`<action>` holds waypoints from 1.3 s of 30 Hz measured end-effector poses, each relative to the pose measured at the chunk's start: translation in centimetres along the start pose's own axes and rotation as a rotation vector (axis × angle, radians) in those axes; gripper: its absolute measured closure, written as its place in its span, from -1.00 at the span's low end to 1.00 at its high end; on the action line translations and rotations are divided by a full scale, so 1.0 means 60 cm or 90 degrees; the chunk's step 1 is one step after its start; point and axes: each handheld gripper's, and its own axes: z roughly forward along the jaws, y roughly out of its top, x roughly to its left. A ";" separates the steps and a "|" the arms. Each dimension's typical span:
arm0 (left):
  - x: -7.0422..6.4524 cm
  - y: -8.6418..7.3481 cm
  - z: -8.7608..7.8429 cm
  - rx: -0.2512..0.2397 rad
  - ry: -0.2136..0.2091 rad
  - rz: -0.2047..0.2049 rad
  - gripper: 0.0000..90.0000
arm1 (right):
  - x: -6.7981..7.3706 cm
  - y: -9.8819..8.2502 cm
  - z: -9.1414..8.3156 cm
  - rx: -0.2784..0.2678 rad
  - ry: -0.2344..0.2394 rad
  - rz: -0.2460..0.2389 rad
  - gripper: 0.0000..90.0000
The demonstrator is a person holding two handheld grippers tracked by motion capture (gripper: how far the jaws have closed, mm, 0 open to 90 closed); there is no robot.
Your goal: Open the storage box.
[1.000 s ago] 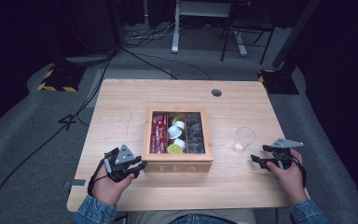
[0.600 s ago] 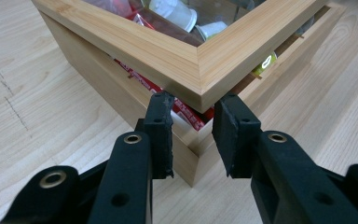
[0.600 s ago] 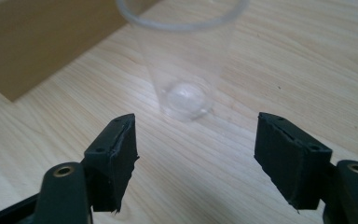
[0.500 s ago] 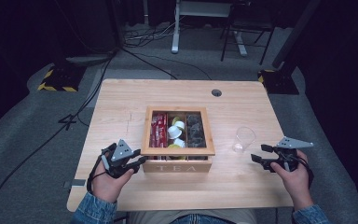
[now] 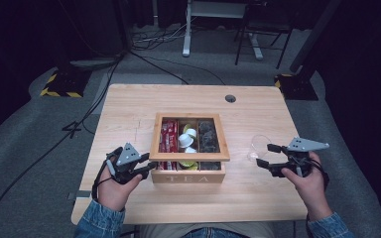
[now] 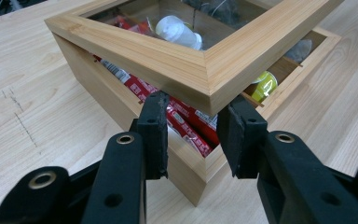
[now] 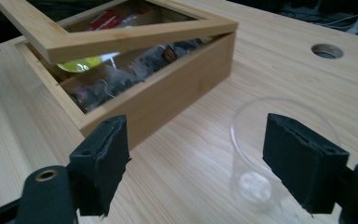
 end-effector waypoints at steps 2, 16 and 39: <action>0.002 0.002 0.000 -0.001 0.000 0.003 0.40 | 0.005 0.011 0.008 0.004 0.011 -0.008 -0.49; 0.013 0.023 0.003 -0.010 0.003 -0.009 0.37 | 0.067 0.068 0.086 0.037 0.057 -0.094 -0.58; 0.030 0.028 0.007 -0.048 0.006 -0.031 0.11 | 0.090 0.118 0.137 -0.010 -0.006 -0.241 -0.33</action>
